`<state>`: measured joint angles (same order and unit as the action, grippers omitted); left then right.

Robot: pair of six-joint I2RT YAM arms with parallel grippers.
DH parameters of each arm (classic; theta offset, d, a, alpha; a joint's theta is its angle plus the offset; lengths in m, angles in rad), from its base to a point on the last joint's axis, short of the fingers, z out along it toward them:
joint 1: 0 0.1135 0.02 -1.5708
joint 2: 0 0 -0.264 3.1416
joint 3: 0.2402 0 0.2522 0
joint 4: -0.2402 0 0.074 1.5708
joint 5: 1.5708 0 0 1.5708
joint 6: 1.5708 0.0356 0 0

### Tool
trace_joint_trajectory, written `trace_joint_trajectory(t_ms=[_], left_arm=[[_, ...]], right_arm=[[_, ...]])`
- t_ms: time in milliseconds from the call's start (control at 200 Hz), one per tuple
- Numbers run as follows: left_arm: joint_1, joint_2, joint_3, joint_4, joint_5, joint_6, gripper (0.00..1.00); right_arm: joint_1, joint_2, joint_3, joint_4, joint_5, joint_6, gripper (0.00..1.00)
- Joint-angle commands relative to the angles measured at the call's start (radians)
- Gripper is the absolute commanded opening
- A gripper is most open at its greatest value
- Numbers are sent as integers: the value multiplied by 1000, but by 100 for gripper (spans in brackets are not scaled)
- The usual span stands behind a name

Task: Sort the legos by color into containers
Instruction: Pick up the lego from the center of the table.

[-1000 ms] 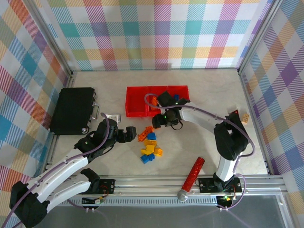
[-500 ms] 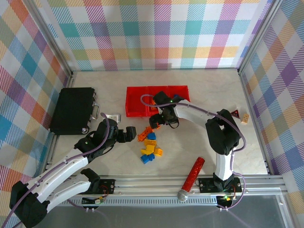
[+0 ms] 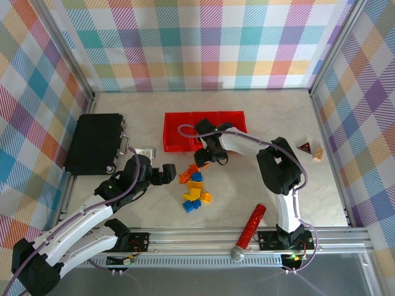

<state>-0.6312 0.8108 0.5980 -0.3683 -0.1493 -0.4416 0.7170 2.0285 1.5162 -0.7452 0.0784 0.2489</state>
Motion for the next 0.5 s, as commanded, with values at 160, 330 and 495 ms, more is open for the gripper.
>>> trace_joint_trajectory(t_ms=[160, 330, 495], left_arm=[[5, -19, -10, -34, -21, -6, 100], [5, -15, -10, -31, -21, -7, 100], [6, -5, -11, -22, -20, -9, 100]], right_arm=[[2, 42, 60, -45, -2, -46, 64], [2, 49, 63, -56, 1, -53, 60], [10, 51, 64, -60, -6, -57, 60]])
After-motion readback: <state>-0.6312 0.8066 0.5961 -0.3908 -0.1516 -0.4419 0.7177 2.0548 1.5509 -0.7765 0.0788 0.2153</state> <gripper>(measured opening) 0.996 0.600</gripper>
